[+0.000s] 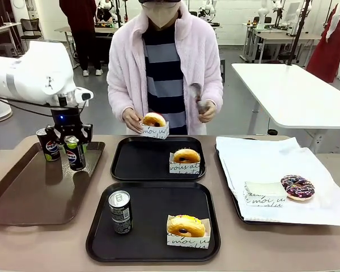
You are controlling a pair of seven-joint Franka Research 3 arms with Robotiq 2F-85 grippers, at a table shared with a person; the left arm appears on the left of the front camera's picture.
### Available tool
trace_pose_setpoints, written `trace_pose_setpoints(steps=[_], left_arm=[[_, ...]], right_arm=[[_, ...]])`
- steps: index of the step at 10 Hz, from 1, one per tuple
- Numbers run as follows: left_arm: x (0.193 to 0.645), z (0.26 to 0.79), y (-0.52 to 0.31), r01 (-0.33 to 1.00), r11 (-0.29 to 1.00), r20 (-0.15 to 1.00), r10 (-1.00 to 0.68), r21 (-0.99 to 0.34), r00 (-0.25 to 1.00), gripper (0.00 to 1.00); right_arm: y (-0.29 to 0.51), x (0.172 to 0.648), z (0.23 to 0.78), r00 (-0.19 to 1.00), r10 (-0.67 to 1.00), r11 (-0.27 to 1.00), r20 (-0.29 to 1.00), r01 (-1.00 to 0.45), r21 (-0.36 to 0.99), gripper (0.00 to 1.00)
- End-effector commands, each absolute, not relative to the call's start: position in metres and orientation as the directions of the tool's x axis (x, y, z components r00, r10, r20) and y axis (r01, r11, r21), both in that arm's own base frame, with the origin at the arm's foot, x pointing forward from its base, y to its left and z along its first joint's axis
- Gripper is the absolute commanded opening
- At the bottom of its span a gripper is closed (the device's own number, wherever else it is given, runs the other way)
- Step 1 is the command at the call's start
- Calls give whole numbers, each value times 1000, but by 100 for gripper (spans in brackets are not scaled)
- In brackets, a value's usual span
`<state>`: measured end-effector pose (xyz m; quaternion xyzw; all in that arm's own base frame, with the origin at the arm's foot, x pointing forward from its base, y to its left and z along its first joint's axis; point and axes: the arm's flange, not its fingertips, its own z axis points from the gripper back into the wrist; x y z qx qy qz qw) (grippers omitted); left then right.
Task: Set up donuts and drinks on trays.
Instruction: Pick up one Pepsi coke from the Handle tray and place it on the Flat Tray without a Pepsi coke.
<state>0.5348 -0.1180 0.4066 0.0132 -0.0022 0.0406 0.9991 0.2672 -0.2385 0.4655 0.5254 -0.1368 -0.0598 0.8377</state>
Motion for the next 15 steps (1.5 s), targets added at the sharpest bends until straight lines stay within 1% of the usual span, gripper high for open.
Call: trace_pose_setpoints(steps=[1, 2, 4, 5, 6, 7, 9, 10, 11, 15], left_arm=[[518, 472, -113, -125, 991, -13, 126, 53, 992, 0], [499, 501, -108, -112, 992, -4, 112, 53, 994, 0], [477, 530, -105, -85, 996, 22, 84, 38, 996, 0], [474, 535, -104, -84, 996, 30, 84, 21, 996, 0], [472, 535, -100, -125, 992, 27, 124, 11, 992, 0], [472, 541, -106, -98, 994, 24, 97, 51, 995, 0], [472, 541, -106, -98, 994, 24, 97, 51, 995, 0], [471, 542, -106, -102, 994, 22, 101, 45, 995, 58], [471, 539, -111, -93, 995, 52, 91, 25, 994, 58], [477, 539, -160, -45, 999, 76, 45, -1, 996, 58]], right_arm=[[-239, 268, 465, 953, -241, 427, 182, -64, 902, 100], [-239, 268, 465, 953, -241, 427, 182, -64, 902, 100], [-239, 268, 465, 953, -241, 427, 182, -64, 902, 100], [-239, 268, 465, 953, -241, 427, 182, -64, 902, 100], [-239, 268, 465, 953, -241, 427, 182, -64, 902, 100], [-239, 268, 465, 953, -241, 427, 182, -64, 902, 100], [-239, 268, 465, 953, -241, 427, 182, -64, 902, 100], [-239, 268, 465, 953, -241, 427, 182, -64, 902, 100], [-239, 268, 465, 953, -241, 427, 182, -64, 902, 100], [-239, 268, 465, 953, -241, 427, 182, -64, 902, 100]])
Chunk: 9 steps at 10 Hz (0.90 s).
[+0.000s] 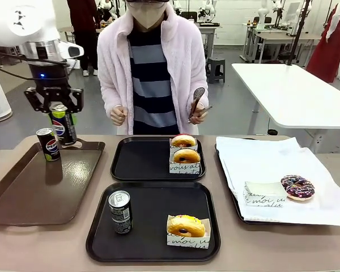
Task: Set up donuts and drinks on trays.
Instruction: Pick up one Pepsi coke from the Handle tray and place it on the Flat Tray without a Pepsi coke.
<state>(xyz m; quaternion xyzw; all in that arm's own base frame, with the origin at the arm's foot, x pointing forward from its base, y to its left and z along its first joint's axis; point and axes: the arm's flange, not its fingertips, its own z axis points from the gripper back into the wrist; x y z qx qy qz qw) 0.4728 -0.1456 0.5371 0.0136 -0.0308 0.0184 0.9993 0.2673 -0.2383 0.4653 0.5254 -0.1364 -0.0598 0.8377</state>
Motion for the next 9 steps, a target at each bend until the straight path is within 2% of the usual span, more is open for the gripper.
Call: trace_pose_setpoints(steps=[1, 7, 9], left_arm=[[481, 537, -177, -26, 1000, 75, 26, -1, 997, 58], [502, 516, -250, 178, 976, 64, -171, -129, 983, 58], [482, 515, -200, 265, 957, -18, -269, -116, 963, 58]], right_arm=[[-239, 268, 465, 953, -241, 427, 182, -64, 902, 100], [-239, 268, 465, 953, -241, 427, 182, -64, 902, 100], [-239, 268, 465, 953, -241, 427, 182, -64, 902, 100]])
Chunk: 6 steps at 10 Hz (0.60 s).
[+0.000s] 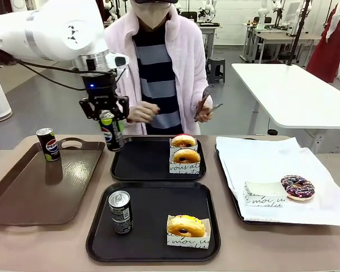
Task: Set up donuts and drinks on trays.
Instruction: Pick up one Pepsi coke from the Handle tray and place it on the Flat Tray without a Pepsi coke.
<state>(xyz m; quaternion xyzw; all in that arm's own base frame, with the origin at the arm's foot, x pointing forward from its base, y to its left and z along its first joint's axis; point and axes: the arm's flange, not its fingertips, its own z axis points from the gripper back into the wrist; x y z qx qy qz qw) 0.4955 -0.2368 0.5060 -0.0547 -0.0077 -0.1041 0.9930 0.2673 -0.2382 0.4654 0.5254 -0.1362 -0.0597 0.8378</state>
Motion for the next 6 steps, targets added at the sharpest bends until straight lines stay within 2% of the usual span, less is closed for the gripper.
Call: trace_pose_setpoints(steps=[1, 2, 4, 6], left_arm=[[466, 517, -161, 339, 934, -34, -345, -114, 938, 58], [450, 518, -130, 358, 925, -8, -362, -124, 932, 58], [423, 509, -103, 317, 938, 5, -319, -139, 948, 58], [429, 513, -100, 313, 941, 3, -315, -129, 949, 58]], right_arm=[[-239, 268, 465, 953, -241, 427, 182, -64, 902, 100], [-239, 268, 465, 953, -241, 427, 182, -64, 902, 100], [-239, 268, 465, 953, -241, 427, 182, -64, 902, 100], [-239, 268, 465, 953, -241, 427, 182, -64, 902, 100]])
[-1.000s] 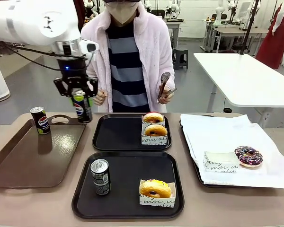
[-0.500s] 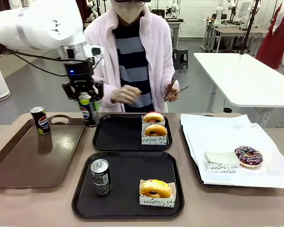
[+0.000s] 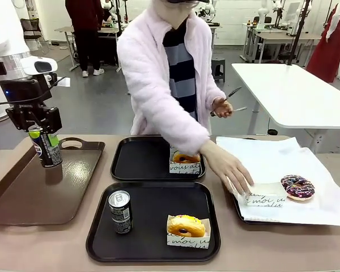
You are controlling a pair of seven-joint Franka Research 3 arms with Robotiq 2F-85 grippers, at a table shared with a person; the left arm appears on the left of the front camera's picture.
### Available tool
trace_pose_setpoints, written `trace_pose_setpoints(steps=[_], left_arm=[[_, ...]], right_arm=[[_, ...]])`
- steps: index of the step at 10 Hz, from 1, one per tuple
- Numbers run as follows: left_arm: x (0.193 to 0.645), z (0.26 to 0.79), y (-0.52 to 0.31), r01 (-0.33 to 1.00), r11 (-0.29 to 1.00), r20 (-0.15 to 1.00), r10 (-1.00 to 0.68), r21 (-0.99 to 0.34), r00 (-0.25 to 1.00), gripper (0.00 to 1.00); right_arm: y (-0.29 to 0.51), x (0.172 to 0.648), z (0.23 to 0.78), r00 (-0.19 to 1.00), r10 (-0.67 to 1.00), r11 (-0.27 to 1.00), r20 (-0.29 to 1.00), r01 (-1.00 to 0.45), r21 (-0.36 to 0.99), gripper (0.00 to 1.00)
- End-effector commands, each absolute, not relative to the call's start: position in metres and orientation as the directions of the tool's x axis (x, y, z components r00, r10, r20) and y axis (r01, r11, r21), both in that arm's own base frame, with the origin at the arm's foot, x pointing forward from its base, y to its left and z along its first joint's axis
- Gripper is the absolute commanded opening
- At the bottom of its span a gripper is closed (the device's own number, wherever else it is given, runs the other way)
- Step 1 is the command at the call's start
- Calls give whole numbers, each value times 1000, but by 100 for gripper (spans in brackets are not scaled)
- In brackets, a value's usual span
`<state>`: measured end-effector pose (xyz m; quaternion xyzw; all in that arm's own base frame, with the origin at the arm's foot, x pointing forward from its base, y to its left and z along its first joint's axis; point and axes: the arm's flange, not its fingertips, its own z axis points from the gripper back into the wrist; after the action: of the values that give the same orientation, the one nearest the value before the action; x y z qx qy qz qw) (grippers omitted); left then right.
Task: Set up donuts and drinks on trays.
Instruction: Pick up one Pepsi coke from the Handle tray and place it on the Flat Tray without a Pepsi coke.
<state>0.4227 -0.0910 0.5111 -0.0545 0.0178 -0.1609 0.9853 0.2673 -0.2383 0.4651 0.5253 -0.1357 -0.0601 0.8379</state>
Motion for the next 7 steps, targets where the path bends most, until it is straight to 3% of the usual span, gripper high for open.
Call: trace_pose_setpoints(steps=[1, 7], left_arm=[[423, 514, -96, 288, 950, 7, -290, -120, 957, 58], [423, 511, -91, 315, 942, -18, -319, -113, 948, 58]], right_arm=[[-239, 268, 465, 953, -241, 427, 182, -64, 902, 100], [-239, 268, 465, 953, -241, 427, 182, -64, 902, 100]])
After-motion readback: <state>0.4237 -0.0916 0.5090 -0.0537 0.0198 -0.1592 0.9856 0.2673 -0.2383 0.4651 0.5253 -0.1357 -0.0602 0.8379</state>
